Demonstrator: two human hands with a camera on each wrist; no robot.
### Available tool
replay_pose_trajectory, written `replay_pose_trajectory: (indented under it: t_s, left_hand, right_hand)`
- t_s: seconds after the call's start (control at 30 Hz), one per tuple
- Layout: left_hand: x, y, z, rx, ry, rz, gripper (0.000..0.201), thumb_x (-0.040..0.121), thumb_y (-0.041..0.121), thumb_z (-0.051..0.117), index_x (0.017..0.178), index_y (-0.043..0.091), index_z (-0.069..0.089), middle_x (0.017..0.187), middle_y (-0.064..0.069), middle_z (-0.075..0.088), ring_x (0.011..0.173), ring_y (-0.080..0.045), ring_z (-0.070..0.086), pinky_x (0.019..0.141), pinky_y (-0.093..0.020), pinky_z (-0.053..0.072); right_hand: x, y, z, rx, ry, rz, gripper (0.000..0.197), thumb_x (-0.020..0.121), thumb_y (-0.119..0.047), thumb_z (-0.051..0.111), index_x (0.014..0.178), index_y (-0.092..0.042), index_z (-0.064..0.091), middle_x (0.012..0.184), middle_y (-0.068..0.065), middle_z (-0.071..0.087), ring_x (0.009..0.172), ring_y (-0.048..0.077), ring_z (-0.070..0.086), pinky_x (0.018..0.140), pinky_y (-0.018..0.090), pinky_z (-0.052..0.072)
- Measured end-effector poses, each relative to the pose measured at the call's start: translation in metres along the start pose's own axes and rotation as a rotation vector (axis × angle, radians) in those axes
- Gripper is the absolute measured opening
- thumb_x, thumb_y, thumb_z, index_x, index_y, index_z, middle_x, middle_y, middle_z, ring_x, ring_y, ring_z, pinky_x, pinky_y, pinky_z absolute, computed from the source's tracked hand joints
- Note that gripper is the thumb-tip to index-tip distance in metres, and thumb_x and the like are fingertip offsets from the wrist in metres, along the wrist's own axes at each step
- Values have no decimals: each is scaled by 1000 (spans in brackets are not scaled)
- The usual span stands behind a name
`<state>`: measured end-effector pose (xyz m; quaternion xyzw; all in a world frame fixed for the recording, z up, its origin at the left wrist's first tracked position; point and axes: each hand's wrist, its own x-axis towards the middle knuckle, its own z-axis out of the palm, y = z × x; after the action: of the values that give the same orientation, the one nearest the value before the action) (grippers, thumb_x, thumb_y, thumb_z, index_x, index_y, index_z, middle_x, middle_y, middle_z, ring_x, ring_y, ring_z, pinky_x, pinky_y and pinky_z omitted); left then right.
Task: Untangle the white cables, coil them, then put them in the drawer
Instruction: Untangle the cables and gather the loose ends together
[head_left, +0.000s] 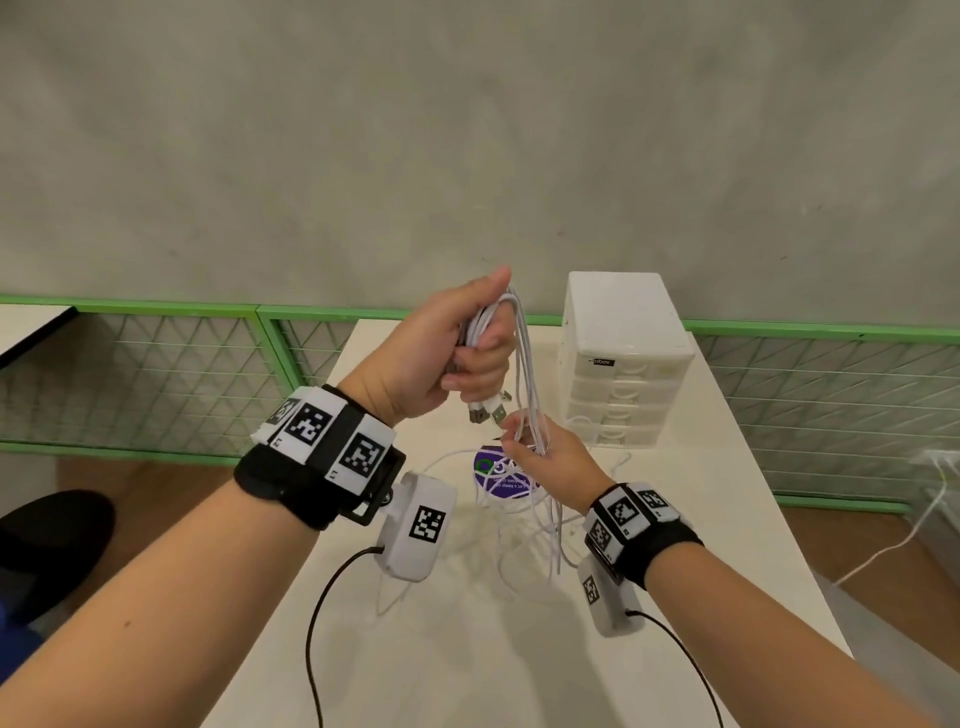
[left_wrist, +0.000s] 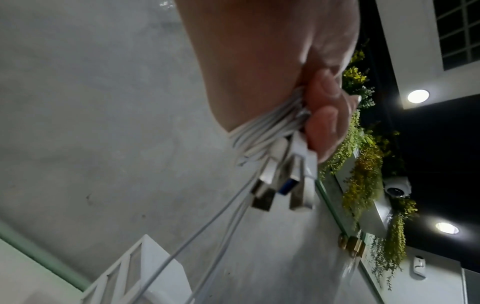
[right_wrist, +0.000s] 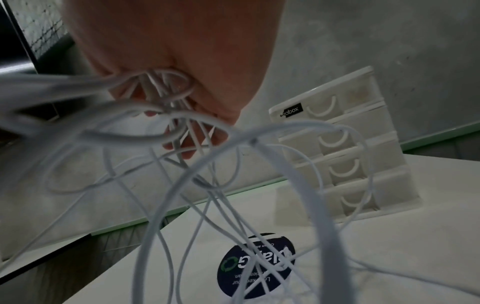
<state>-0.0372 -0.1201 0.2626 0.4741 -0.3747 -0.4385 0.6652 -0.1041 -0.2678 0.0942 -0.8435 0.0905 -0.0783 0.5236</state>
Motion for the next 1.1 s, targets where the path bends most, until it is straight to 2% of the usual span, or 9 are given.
replay_pose_trajectory:
  t_s: [0.1, 0.2, 0.3, 0.4, 0.53, 0.63, 0.8, 0.97, 1.1]
  left_hand:
    - [-1, 4, 1, -100, 88, 106, 61, 98, 44, 24, 47, 21, 46, 34, 13, 29, 25, -3, 24, 34, -13, 23]
    - [-1, 16, -3, -210, 216, 229, 62, 99, 48, 23, 47, 20, 43, 32, 11, 27, 25, -3, 22, 32, -15, 20]
    - [0, 18, -1, -190, 228, 225, 63, 100, 49, 22, 47, 19, 41, 33, 10, 25, 26, -4, 20, 33, -16, 18]
    - [1, 17, 5, -160, 136, 155, 61, 99, 47, 23, 49, 18, 41, 33, 11, 27, 25, -4, 22, 33, -16, 19]
    - [1, 14, 8, -102, 91, 68, 58, 98, 46, 26, 50, 18, 42, 34, 10, 26, 26, -5, 21, 33, -15, 21]
    - [3, 7, 11, -71, 90, 10, 58, 98, 45, 26, 50, 17, 42, 35, 9, 24, 26, -6, 19, 34, -13, 21]
    - [6, 5, 15, -71, 82, 28, 55, 96, 48, 30, 53, 16, 41, 36, 9, 24, 27, -6, 19, 34, -16, 19]
    - [8, 3, 2, -233, 318, 218, 56, 99, 51, 26, 58, 16, 41, 38, 8, 24, 29, -7, 21, 36, -19, 23]
    - [18, -10, -10, -262, 539, 389, 46, 103, 43, 26, 70, 15, 43, 46, 6, 31, 39, -10, 30, 45, -23, 30]
  right_hand:
    - [-2, 2, -3, 77, 76, -7, 39, 86, -24, 64, 122, -33, 52, 112, -7, 60, 91, 6, 63, 86, 23, 50]
    - [-6, 0, -4, 73, 163, -46, 20, 89, -18, 61, 105, -30, 64, 97, -9, 66, 84, -7, 61, 78, 19, 49]
    - [-6, -5, 1, 75, 1, 8, 18, 85, -19, 66, 101, -27, 64, 92, -3, 67, 83, -1, 61, 76, 22, 47]
    - [-2, -12, 2, -3, -57, 56, 63, 71, -37, 79, 124, -33, 45, 110, -7, 58, 103, 7, 55, 84, 18, 44]
    - [3, -37, -6, 174, 169, -83, 94, 62, -40, 84, 139, -32, 31, 129, -8, 52, 123, 3, 46, 102, 21, 36]
    - [8, -63, -2, 264, 121, -201, 77, 68, -26, 83, 133, -28, 41, 122, -11, 59, 115, -3, 53, 97, 16, 42]
    - [10, -64, 19, 281, 116, -114, 15, 92, -14, 54, 82, -23, 58, 60, -14, 57, 50, -3, 47, 62, 24, 43]
    - [-1, -35, 31, 152, 10, -105, 23, 98, -16, 39, 89, -31, 55, 58, -5, 35, 49, 9, 31, 50, 23, 31]
    - [-1, -31, 28, -28, -135, -127, 14, 98, -20, 41, 95, -23, 54, 67, -2, 53, 60, 14, 49, 62, 27, 42]
